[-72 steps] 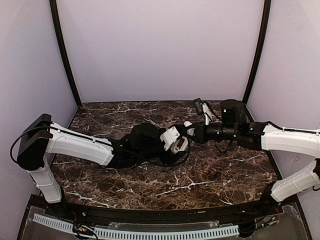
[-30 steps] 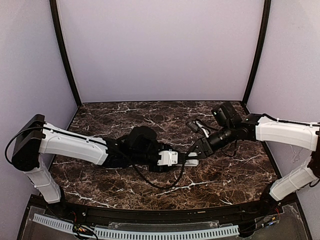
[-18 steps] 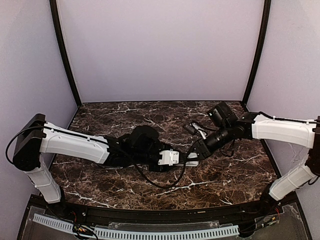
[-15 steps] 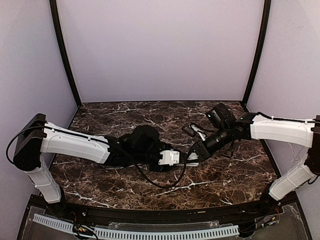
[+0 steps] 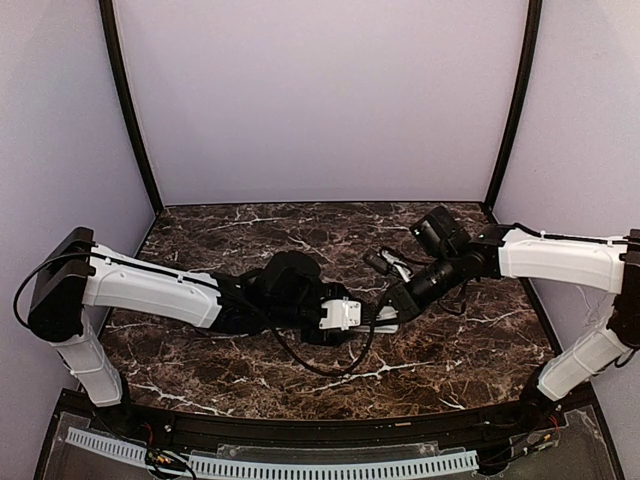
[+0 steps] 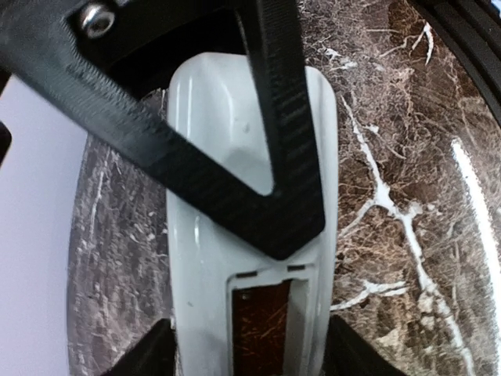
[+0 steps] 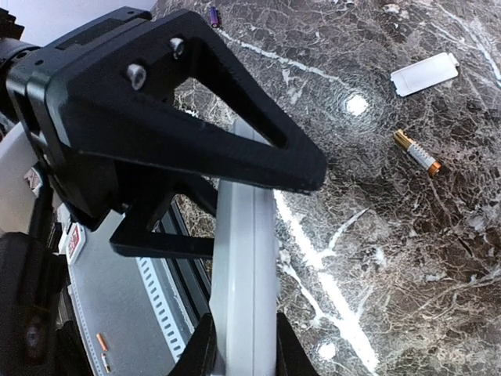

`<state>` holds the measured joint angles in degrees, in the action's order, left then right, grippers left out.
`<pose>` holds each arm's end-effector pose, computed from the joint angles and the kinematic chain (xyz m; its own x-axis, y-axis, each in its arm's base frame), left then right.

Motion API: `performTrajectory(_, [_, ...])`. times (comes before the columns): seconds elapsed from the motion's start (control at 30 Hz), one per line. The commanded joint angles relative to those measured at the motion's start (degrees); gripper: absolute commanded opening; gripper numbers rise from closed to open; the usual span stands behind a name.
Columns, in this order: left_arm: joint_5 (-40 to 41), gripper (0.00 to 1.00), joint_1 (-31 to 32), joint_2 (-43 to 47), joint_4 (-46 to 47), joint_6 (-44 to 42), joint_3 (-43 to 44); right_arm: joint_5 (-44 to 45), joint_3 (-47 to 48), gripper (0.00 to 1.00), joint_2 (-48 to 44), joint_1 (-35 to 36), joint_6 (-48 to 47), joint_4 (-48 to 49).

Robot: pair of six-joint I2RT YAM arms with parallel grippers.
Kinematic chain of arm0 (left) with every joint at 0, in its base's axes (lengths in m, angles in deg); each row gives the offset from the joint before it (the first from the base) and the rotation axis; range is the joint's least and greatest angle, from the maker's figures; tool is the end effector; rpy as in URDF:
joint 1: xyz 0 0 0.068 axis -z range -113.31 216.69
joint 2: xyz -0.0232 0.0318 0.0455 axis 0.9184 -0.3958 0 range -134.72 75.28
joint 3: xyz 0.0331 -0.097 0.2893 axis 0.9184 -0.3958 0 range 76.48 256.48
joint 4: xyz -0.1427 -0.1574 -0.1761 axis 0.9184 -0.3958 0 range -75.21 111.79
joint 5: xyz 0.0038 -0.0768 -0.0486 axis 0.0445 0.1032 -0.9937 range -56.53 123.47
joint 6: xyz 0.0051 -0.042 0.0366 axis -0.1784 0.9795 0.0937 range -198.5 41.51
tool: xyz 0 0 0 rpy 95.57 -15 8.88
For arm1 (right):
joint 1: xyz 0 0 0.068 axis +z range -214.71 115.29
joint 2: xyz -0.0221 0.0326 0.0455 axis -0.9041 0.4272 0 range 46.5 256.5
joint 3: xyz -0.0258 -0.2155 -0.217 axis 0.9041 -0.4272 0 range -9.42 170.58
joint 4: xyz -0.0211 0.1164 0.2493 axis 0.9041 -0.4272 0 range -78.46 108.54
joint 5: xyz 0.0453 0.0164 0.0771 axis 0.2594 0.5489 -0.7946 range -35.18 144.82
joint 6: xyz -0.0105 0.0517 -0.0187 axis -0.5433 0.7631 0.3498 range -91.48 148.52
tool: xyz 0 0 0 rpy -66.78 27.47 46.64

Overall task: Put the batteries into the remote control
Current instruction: Pass from the left arm to the right, then pick up the battery from the center of the board.

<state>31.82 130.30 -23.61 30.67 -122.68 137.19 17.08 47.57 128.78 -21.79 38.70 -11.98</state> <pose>0.1796 -0.3645 0.2401 0.4758 0.6083 -0.6352 0.8018 -0.0031 0.5976 0.2033 0.2214 0.2665 -0.7359 -0.4935 -0.4636 -0.6709 0.4391 0.5976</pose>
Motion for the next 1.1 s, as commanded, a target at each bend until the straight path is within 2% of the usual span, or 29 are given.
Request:
performTrajectory(0.0, [2.0, 0.76, 0.1, 3.4, 7.4, 4.2, -2.2, -1.2, -0.5, 0.0, -2.3, -3.1, 1.6, 1.0])
performTrajectory(0.07, [4.0, 0.83, 0.1, 5.0, 10.4, 5.4, -4.3, 0.0, -1.6, 0.0, -3.8, -5.3, 1.9, 1.8])
performTrajectory(0.23, [4.5, 0.86, -1.5, 6.7, 9.3, 10.9, -5.5, -0.8, -6.4, 0.0, -10.1, -12.0, 2.5, 6.2])
performTrajectory(0.43, [-7.1, 0.84, -7.3, 6.5, 3.9, 19.5, -4.3, 3.3, -11.3, 0.0, -18.5, -15.8, 0.1, 8.9])
performTrajectory(0.57, [-11.5, 0.78, -9.8, 2.8, -3.2, 18.8, 0.3, 6.9, -12.3, 0.0, -22.1, -16.1, 0.5, 9.0])
performTrajectory(0.67, [-13.8, 0.66, -10.1, -0.9, -12.4, 16.2, 5.5, 9.0, -12.7, 0.0, -22.6, -16.2, 1.1, 8.3])
performTrajectory(0.7, [-14.1, 0.59, -10.2, -3.0, -13.8, 15.9, 8.0, 9.7, -12.7, 0.0, -22.5, -16.3, 1.5, 7.8])
performTrajectory(0.83, [-14.2, 0.46, -10.2, -8.9, -21.1, 13.5, 15.3, 11.6, -12.7, 0.0, -21.6, -17.2, 3.3, 6.0])
performTrajectory(1.07, [-12.0, 0.39, -10.2, -16.8, -29.6, 10.8, 24.7, 10.2, -12.4, 0.0, -20.9, -21.3, 4.8, 4.3])
